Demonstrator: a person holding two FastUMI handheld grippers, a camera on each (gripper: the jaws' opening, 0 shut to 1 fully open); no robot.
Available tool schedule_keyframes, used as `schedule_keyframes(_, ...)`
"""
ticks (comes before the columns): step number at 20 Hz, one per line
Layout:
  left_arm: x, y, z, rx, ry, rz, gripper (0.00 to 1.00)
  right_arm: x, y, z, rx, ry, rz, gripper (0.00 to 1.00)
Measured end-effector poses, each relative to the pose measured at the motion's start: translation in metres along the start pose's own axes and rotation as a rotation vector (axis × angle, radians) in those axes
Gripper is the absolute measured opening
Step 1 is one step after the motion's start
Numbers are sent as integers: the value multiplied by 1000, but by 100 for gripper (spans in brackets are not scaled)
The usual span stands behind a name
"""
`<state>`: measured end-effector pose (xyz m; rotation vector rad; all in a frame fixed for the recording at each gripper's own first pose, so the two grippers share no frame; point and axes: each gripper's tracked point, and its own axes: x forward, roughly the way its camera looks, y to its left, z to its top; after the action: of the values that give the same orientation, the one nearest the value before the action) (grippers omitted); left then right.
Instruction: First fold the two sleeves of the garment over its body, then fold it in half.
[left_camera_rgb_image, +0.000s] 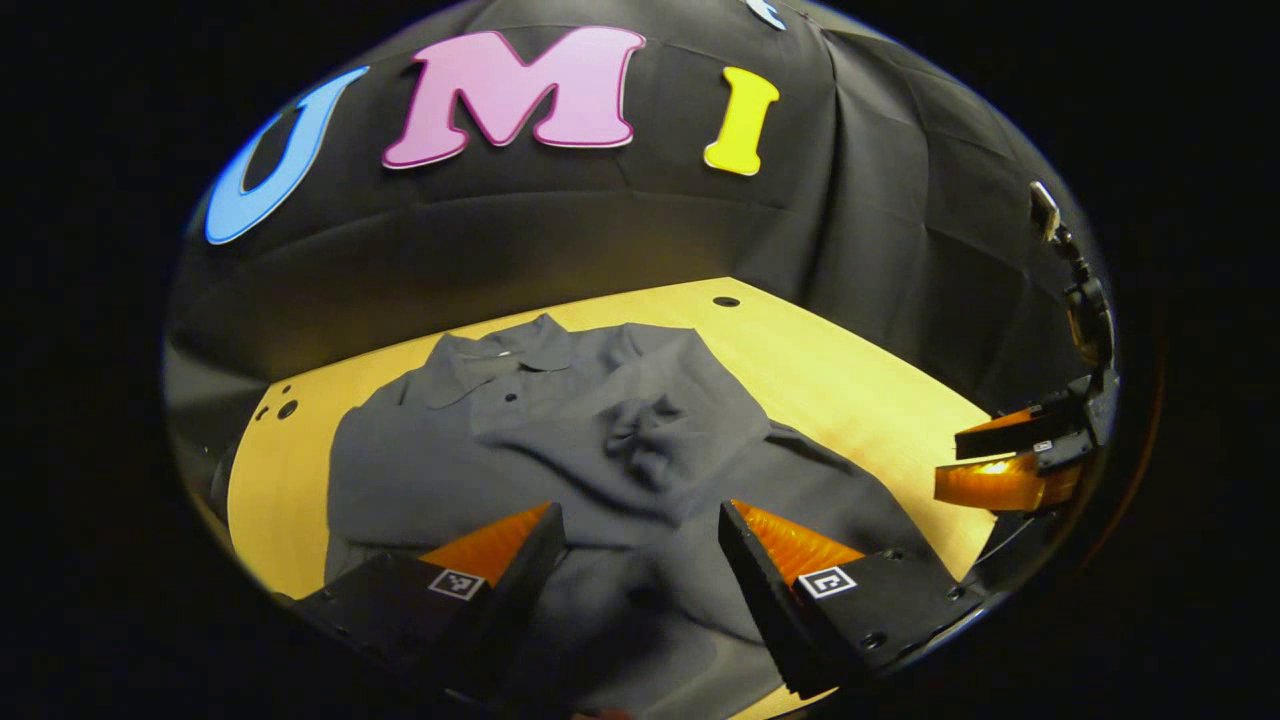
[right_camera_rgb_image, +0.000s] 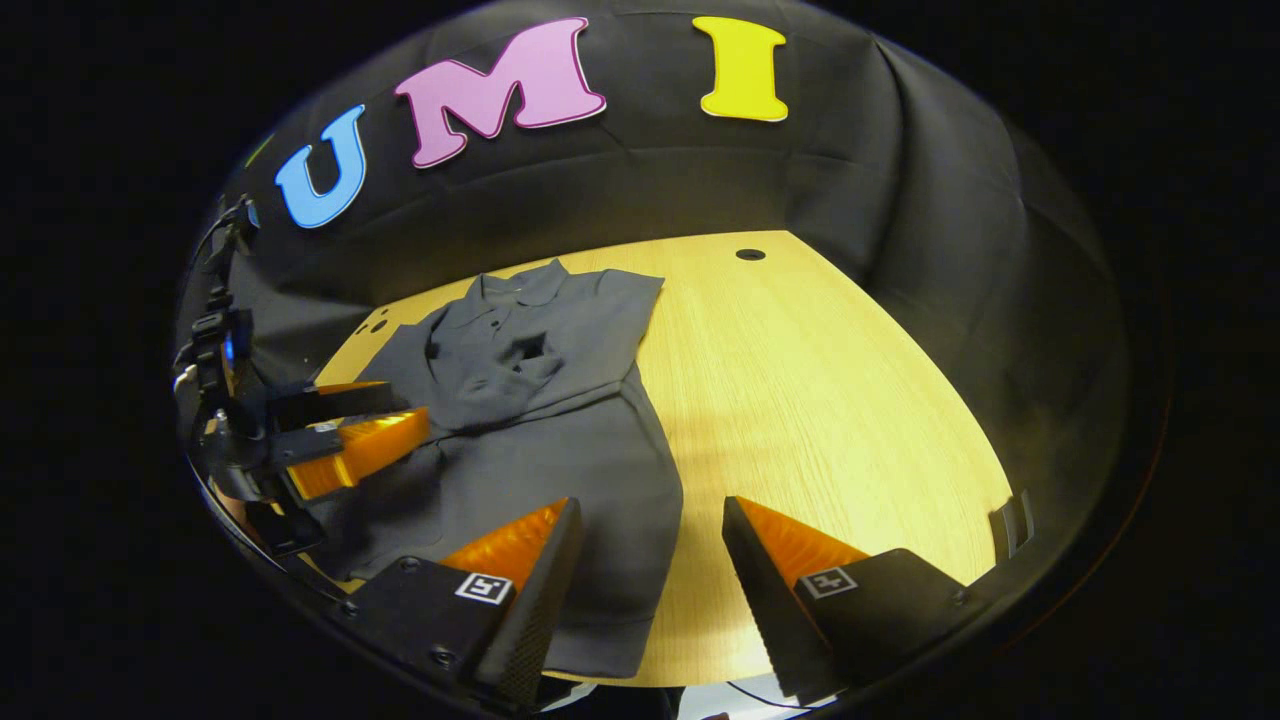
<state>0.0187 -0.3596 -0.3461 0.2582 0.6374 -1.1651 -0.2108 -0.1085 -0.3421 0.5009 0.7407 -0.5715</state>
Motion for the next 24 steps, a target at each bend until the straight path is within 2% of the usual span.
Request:
schedule_keyframes(5,-73,62,-43,-79,38,105,98,-12,7,-36,-13,61,-15,97)
schedule_keyframes(12,-143,143,-126,-137,149,256,98,-9,15,-58,-36,105,-46,97)
schedule_keyframes(19,-154,173,-197,-158,293,301,99,5,19,-81,-37,163,-98,97)
schedule_keyframes(23,-151,173,-203,-168,321,296,100,17,20,-92,-61,196,-102,97)
schedule_keyframes(24,-150,173,-205,-175,323,301,100,18,21,-87,-76,175,-96,97)
